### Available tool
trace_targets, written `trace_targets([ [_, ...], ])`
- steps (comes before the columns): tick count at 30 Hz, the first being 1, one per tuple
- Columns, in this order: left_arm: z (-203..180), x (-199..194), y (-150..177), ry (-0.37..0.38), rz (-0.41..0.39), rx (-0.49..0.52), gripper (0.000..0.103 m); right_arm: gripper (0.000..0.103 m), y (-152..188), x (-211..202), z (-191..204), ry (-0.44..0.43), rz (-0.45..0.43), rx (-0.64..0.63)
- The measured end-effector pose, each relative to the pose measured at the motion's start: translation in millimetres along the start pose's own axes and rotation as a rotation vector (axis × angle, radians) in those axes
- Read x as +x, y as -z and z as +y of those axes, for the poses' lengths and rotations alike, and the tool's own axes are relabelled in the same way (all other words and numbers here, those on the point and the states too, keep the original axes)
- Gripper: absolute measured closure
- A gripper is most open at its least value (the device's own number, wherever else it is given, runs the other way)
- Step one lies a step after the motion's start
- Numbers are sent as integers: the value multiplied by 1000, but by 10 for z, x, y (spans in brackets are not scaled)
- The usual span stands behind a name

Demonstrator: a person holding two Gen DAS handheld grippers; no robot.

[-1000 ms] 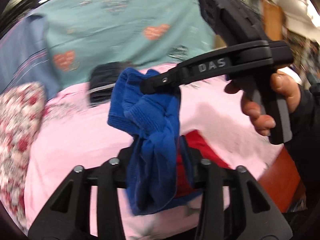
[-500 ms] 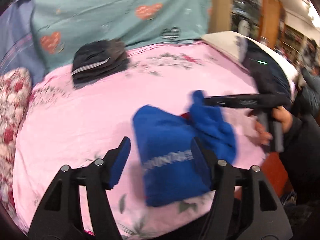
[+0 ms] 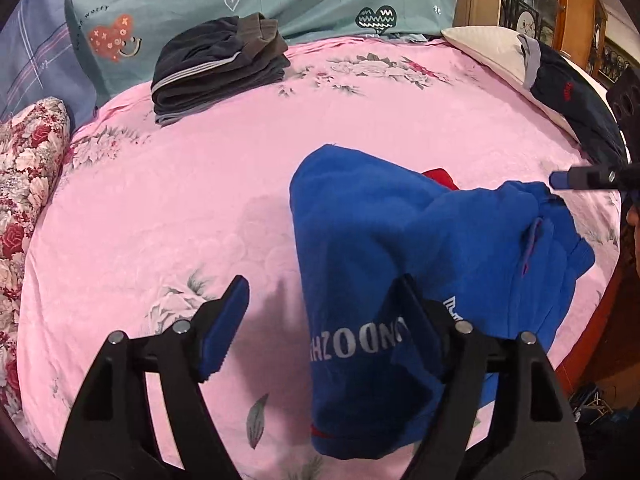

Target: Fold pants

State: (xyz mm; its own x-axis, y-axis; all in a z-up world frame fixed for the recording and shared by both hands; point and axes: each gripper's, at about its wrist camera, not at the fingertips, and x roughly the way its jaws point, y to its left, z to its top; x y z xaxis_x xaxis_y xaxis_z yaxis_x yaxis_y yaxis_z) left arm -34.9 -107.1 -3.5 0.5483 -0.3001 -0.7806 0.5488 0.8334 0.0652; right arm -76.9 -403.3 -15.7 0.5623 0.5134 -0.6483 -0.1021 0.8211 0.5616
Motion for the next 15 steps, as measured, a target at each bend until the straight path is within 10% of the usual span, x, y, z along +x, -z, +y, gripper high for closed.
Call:
trace_targets([
  [6,23,-26,-5,17,-7,-6,27,14,240,-270,-106,32,-10,68],
  [15,27,-18,0,23,-8,-9,27,18,447,280,-109,-100,41,165],
])
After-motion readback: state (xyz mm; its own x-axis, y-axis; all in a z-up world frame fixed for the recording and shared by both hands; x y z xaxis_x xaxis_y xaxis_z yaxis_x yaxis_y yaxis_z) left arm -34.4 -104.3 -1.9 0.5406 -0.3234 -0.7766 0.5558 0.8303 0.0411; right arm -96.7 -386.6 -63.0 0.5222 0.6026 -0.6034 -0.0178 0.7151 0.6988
